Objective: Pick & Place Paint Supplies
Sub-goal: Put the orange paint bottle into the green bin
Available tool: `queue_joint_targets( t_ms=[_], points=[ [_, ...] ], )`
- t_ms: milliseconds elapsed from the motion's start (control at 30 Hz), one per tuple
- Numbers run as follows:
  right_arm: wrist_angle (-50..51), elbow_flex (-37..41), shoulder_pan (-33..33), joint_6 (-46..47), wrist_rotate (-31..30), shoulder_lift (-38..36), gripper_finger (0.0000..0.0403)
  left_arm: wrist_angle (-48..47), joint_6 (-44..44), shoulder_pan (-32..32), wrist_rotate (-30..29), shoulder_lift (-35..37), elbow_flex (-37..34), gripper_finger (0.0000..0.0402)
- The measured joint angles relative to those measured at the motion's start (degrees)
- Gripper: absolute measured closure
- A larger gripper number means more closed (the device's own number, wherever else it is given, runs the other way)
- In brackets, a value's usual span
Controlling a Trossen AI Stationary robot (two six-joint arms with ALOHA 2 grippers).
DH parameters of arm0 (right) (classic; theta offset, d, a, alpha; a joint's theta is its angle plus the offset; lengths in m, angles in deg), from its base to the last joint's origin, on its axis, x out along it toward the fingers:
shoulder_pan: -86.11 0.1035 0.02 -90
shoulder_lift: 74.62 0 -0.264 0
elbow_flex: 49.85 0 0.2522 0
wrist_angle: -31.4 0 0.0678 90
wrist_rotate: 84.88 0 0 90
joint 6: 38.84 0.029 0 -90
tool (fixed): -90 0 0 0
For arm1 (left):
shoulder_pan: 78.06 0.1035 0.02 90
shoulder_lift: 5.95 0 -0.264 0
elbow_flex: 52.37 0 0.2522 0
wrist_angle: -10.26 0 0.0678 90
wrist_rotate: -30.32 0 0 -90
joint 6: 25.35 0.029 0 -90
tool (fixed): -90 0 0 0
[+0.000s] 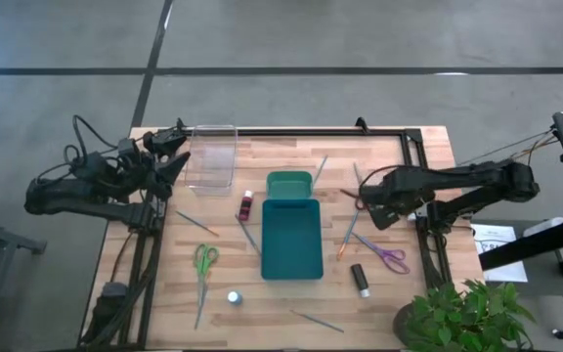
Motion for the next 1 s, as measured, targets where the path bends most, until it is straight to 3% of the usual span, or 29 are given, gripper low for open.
queue_joint_targets(
  t_ms=[300, 600, 733, 1000],
  points=[
    [-1.71, 0.29, -0.04, 0.16, -10.25, 12.07, 0.0203, 0.30, 0.00, 0.00, 0.01, 0.00, 0.00, 0.0100],
    [-4.05, 0.49, -1.62, 8.71, -11.44, 17.91, 0.0203, 0.45, -0.28, 0.00, 0.01, 0.00, 0.00, 0.0100],
    [-5.62, 1.35, -5.88, 9.75, -11.46, 17.16, 0.0203, 0.48, -1.05, 0.00, 0.02, 0.00, 0.00, 0.0100],
    [-8.39, 3.82, -16.01, 7.69, -13.03, 8.14, 0.0203, 0.48, -1.81, 0.00, 0.04, 0.00, 0.00, 0.0100]
  ],
)
